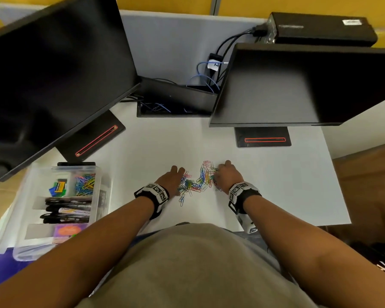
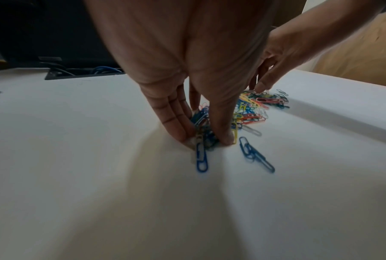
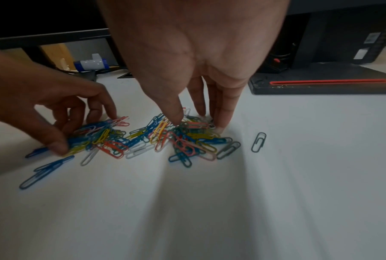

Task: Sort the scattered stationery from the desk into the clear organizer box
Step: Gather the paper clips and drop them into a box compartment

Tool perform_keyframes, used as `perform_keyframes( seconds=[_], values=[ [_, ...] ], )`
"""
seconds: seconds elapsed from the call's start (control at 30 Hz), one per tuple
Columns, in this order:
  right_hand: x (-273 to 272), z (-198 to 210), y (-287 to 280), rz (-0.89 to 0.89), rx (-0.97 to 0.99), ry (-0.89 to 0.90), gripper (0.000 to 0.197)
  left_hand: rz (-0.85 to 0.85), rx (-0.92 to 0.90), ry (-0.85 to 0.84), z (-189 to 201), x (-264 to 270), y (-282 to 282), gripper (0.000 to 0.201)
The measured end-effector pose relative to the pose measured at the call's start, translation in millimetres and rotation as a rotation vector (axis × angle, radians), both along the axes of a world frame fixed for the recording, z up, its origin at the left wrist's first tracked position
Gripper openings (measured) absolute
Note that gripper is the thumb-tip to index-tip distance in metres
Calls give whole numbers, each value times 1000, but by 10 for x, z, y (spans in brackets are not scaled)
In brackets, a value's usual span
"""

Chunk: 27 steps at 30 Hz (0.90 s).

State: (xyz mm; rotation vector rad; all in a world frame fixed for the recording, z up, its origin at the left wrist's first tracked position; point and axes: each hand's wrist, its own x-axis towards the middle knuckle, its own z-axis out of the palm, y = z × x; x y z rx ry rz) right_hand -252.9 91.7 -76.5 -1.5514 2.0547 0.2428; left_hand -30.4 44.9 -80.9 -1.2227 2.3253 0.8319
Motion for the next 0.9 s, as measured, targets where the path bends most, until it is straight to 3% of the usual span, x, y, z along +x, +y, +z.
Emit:
perform_keyframes(
  seconds=[0.23,0.47,0.63,0.77,0.9],
  values=[
    [78,-23,-62,223,-22,-136,21,6,-72,16,-23,-207,-65,43],
    [38,-29,-27,171,-97,-42,62,31,-112,4,-60,-162,-102,21],
    [71,-67,-54,199,-81,-44,75,71,-161,16,-105,-97,-132,16],
    [188,-84,-112,238,-73,-64,72,91,-178,16,-111,-77,-146,16],
    [255,-89,-175,304,-76,-88,45,105,-187,25,-96,-69,-164,17]
  ],
)
